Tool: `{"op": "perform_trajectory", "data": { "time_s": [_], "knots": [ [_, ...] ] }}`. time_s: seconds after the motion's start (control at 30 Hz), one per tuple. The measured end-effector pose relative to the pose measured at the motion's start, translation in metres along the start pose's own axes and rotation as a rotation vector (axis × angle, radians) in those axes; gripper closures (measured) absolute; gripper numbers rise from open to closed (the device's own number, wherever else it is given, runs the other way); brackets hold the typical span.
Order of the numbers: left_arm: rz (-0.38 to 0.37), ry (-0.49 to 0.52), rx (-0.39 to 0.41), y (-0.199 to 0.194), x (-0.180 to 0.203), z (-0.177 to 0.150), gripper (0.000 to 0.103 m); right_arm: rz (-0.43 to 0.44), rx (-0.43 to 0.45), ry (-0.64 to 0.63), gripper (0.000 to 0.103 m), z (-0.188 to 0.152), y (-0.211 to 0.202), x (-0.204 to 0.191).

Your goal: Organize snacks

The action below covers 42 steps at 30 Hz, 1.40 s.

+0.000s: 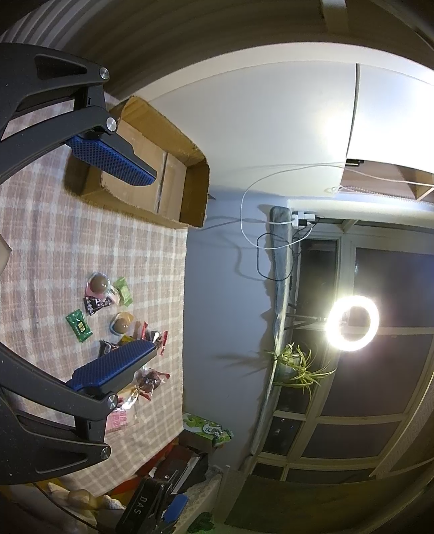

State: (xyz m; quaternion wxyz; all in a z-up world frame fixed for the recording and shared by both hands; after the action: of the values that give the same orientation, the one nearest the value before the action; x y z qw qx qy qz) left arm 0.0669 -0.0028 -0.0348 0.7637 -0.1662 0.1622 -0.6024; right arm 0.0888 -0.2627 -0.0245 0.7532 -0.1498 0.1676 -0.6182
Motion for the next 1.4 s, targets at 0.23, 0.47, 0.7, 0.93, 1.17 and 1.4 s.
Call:
{"op": "perform_trajectory", "data": {
  "time_s": [0.23, 0.47, 0.7, 0.93, 1.17, 1.4],
  "knots": [
    [-0.013, -0.004, -0.025, 0.006, -0.001, -0.005, 0.010, 0.013, -0.010, -0.002, 0.000, -0.002, 0.004, -0.001],
    [-0.048, 0.005, -0.094, 0.023, 0.003, -0.021, 0.016, 0.129, -0.041, -0.032, 0.000, -0.019, 0.016, -0.017],
    [-0.116, 0.011, -0.190, 0.044, 0.014, -0.043, 0.033, 0.298, -0.143, -0.086, 0.002, -0.052, 0.036, -0.051],
    [-0.170, 0.014, -0.314, 0.075, 0.026, -0.073, 0.055, 0.489, -0.305, -0.100, 0.023, -0.096, 0.070, -0.091],
    [-0.186, 0.036, -0.373, 0.103, 0.036, -0.086, 0.064, 0.562, -0.434, -0.102, 0.038, -0.128, 0.108, -0.114],
    [-0.190, 0.056, -0.407, 0.124, 0.042, -0.094, 0.069, 0.575, -0.524, -0.135, 0.039, -0.148, 0.133, -0.132]
  ]
}}
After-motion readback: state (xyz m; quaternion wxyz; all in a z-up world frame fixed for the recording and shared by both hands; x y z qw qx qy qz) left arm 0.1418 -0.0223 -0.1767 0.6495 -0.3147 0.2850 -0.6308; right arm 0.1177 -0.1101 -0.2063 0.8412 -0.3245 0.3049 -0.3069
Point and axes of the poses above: each gripper's, at about its wrist camera, not at the fingertips, and y roughly the way its jaws point, x to its right, z to its top, the point moved 8 cm from there along y, roughly the way its jaws point, and after that the axes turned 14 degrees about z, right-handed, at the moved point
